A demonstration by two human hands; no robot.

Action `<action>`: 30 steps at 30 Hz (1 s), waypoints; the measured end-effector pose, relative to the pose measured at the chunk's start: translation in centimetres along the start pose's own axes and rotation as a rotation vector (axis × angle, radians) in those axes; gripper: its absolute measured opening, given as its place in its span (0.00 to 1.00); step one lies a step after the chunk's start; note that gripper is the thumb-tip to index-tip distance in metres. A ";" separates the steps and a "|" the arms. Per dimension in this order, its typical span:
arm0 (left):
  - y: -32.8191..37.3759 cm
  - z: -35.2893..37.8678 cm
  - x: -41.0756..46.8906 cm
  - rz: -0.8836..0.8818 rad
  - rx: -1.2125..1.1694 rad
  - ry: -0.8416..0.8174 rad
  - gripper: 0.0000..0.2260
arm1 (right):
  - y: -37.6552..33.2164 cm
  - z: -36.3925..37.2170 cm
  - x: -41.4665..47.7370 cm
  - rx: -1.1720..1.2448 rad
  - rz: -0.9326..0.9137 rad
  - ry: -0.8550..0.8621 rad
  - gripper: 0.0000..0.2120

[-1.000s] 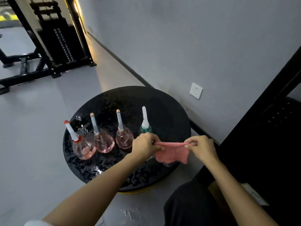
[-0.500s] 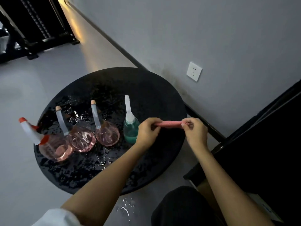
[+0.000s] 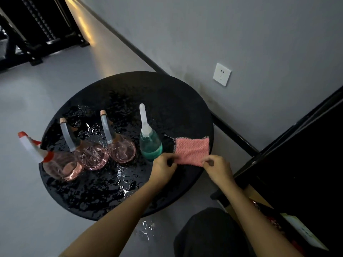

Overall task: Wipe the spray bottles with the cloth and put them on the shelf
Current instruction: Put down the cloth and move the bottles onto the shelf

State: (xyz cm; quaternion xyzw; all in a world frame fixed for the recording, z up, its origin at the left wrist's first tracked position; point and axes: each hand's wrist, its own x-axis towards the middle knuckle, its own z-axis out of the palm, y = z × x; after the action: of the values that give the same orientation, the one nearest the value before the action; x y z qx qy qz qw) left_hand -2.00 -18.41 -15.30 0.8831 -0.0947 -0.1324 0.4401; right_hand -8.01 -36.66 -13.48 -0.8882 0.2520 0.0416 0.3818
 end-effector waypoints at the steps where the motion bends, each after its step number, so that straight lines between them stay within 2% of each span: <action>1: -0.1 -0.2 -0.3 -0.001 -0.016 0.009 0.13 | -0.2 -0.2 -0.1 0.011 0.003 -0.002 0.07; 7: -0.3 -3.3 -2.3 0.067 -0.148 0.112 0.12 | -3.3 -1.5 -1.1 0.136 -0.078 0.033 0.07; 10: 0.1 -6.4 -3.2 0.098 -0.242 0.272 0.13 | -5.9 -1.7 -2.4 0.326 -0.120 0.062 0.08; 14: 0.8 -9.8 -3.1 0.077 -0.334 0.394 0.08 | -8.7 -0.4 -4.6 0.585 -0.130 0.057 0.11; 17: 0.8 -10.9 -1.6 0.042 -0.343 0.350 0.14 | -9.8 1.0 -5.7 0.677 -0.111 0.016 0.11; 21: 0.8 -10.3 0.5 0.072 -0.266 0.201 0.24 | -10.1 2.4 -6.5 0.622 -0.156 -0.047 0.09; 23: 1.0 -9.9 1.1 0.104 -0.243 0.176 0.23 | -10.0 2.7 -6.4 0.579 -0.170 -0.034 0.09; 30: 1.1 -9.3 2.4 0.114 -0.286 0.181 0.11 | -9.4 2.4 -6.0 0.566 -0.158 0.016 0.07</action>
State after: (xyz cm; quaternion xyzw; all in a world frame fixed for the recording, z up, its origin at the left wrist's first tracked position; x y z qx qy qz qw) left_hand 3.19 -12.79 -9.36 0.8129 -0.0848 -0.0394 0.5748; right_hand -8.37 -27.02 -7.39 -0.7636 0.1868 -0.0671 0.6145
